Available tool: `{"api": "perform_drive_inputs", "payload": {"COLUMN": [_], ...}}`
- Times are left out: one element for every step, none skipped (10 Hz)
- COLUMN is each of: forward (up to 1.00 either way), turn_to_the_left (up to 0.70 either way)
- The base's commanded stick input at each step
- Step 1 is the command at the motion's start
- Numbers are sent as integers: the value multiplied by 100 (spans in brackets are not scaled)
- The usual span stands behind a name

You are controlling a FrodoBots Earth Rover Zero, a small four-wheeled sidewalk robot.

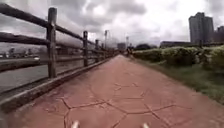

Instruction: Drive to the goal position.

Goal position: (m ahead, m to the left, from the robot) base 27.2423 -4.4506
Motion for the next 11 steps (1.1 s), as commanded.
{"api": "perform_drive_inputs", "payload": {"forward": [100,100,100,100,100,100,100,100,100,100,100], "turn_to_the_left": [0,0,0,0,0,0,0,0,0,0,0]}}
